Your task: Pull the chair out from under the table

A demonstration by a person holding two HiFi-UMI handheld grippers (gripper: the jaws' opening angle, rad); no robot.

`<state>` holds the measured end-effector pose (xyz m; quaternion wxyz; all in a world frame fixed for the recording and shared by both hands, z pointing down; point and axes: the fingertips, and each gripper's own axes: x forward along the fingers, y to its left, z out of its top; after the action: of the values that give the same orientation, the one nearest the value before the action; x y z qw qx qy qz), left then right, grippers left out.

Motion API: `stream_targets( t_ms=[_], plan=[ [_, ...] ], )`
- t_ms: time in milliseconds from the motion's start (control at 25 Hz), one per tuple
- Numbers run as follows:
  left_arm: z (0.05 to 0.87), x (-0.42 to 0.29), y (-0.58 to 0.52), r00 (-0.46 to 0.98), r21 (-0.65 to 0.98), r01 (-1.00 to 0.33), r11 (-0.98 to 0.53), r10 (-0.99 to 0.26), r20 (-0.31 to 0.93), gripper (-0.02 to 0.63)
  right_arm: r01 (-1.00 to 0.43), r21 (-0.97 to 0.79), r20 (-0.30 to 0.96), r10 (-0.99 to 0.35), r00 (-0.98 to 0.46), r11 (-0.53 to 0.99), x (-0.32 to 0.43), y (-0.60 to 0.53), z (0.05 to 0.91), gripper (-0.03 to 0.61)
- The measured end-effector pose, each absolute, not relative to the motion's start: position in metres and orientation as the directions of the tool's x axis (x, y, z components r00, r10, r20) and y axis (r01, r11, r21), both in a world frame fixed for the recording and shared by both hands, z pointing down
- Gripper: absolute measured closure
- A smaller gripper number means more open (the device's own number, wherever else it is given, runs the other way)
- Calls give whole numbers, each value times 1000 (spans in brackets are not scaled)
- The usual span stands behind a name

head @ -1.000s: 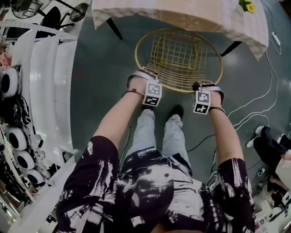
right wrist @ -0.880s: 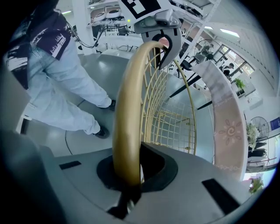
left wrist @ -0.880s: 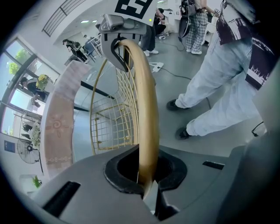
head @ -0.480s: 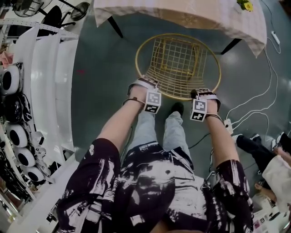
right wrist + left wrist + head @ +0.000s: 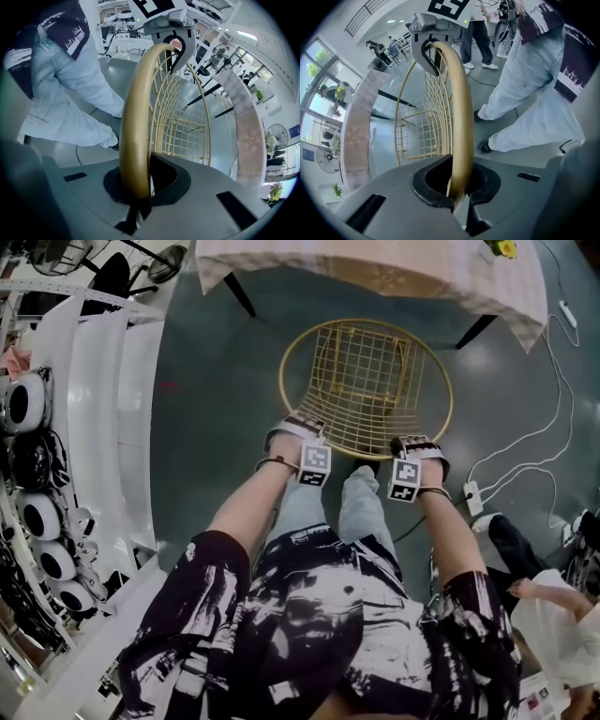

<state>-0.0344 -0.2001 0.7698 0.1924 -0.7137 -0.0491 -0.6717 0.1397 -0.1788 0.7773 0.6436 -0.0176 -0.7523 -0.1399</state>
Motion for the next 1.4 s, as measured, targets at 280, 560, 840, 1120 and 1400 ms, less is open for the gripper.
stream_targets(
  t_ms=[280, 560, 840, 1120, 1400],
  plan=[
    [771, -35, -176, 93, -210, 334, -919, -190, 977, 595, 202, 192, 971, -157, -178, 960, 139, -155, 778, 574],
    [771, -41, -79, 106, -210, 349, -913, -184, 977, 595, 182, 186, 974, -156, -166, 965, 133, -54, 777, 572],
    [769, -37, -42, 114, -206, 344, -916, -177, 978, 595, 187, 181, 975, -151, -164, 966, 137, -18, 777, 574],
    [771, -38, -36, 111, -193, 339, -921, -165, 980, 595, 192, 174, 976, -142, -167, 966, 136, -13, 778, 572],
    [774, -39, -36, 105, -166, 351, -922, -138, 985, 592, 227, 190, 974, -156, -162, 955, 137, -12, 781, 566]
  ],
)
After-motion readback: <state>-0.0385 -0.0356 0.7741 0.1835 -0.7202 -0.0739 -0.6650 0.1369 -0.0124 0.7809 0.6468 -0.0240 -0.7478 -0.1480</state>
